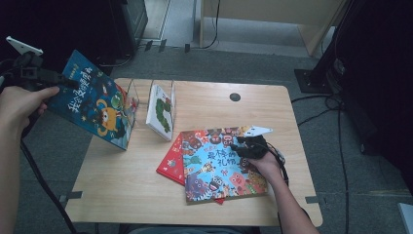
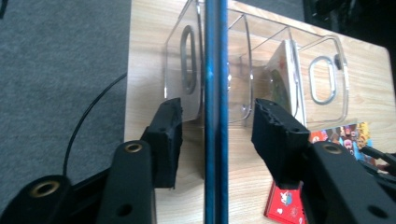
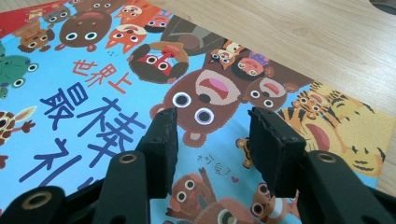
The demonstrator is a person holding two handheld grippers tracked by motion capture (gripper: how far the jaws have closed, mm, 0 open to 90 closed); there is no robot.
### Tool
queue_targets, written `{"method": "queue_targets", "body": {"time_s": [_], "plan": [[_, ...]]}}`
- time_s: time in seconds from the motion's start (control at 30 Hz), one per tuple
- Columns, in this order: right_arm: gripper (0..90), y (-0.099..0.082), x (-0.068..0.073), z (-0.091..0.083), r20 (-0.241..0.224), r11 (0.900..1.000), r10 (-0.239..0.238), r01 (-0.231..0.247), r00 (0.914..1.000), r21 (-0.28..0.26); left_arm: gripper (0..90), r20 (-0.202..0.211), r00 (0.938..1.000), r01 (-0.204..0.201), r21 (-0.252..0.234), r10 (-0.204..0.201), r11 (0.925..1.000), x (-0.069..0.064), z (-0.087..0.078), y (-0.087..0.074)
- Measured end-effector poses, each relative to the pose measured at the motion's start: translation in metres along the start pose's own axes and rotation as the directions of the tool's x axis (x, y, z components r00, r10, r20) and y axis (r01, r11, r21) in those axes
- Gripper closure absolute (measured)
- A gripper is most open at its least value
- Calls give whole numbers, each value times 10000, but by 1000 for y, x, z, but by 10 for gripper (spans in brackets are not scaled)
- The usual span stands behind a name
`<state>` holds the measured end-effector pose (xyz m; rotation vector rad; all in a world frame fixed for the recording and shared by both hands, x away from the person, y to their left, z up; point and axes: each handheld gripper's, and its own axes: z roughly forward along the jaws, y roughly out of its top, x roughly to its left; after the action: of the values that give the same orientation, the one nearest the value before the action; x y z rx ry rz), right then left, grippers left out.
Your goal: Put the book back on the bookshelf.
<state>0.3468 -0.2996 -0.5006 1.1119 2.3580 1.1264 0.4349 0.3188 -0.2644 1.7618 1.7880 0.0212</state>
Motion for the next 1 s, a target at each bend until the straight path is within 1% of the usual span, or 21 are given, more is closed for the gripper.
{"method": "queue_targets", "body": {"time_s": [0.07,0.2,0.27,0.37,0.4,0.47,0.5,0.57,0.6,0.63,0.7,0.77,0.8,0.87,0.9,0.93,0.97,1.0], "plan": [[526,0,0,0,5,10000,-7,7,10000,39,482,3,10000,-28,-55,28,10000,1,-2,-4],[527,1,0,1,-29,10000,16,-16,10000,34,445,-11,10000,-20,26,20,10000,3,-4,-12],[526,2,0,2,-30,10000,-11,11,10000,13,441,122,9999,16,-53,-15,10000,3,-7,-17],[525,2,0,2,-72,10000,-6,6,10000,-10,434,79,10000,31,-86,-31,10000,4,-11,-24],[525,2,0,2,-72,10000,47,-47,10000,-7,434,94,9999,120,-116,-119,9999,4,-12,-27],[525,2,-1,2,-106,9999,121,-121,9999,-22,435,32,9999,140,-89,-139,9999,5,-15,-31],[525,2,-1,2,-117,9999,135,-135,9998,-30,435,49,9999,111,-59,-111,9999,5,-16,-33],[525,2,-1,2,-144,9999,170,-170,9998,-28,435,-31,10000,64,-147,-64,9999,4,-18,-38],[525,2,-1,2,-147,9998,185,-186,9997,-35,433,29,10000,70,-179,-70,9998,3,-19,-41],[525,2,-1,2,-158,9998,196,-196,9997,-38,427,83,9999,68,-177,-67,9998,3,-20,-44],[526,2,-1,2,-171,9998,193,-194,9997,-43,410,54,10000,-54,-117,55,9999,3,-20,-50],[525,2,-1,2,-165,9998,198,-199,9997,-57,398,281,9996,92,-286,-84,9995,4,-22,-57],[525,2,-1,2,-154,9998,189,-190,9997,-65,397,347,9994,89,-301,-78,9995,4,-21,-61],[525,2,-1,2,-151,9998,200,-201,9997,-69,392,224,9997,-33,-276,40,9996,1,-21,-70],[525,2,-1,2,-148,9998,205,-205,9997,-59,389,281,9996,-58,-227,64,9997,0,-21,-73],[525,2,-1,2,-149,9998,207,-208,9997,-51,388,329,9995,18,-253,-10,9997,-2,-21,-77],[525,2,-1,2,-151,9998,216,-217,9997,-39,387,294,9996,-9,-219,15,9998,-3,-21,-81],[525,2,-1,2,-161,9997,225,-225,9996,-15,387,221,9997,-73,-303,80,9995,-5,-21,-85]]}}
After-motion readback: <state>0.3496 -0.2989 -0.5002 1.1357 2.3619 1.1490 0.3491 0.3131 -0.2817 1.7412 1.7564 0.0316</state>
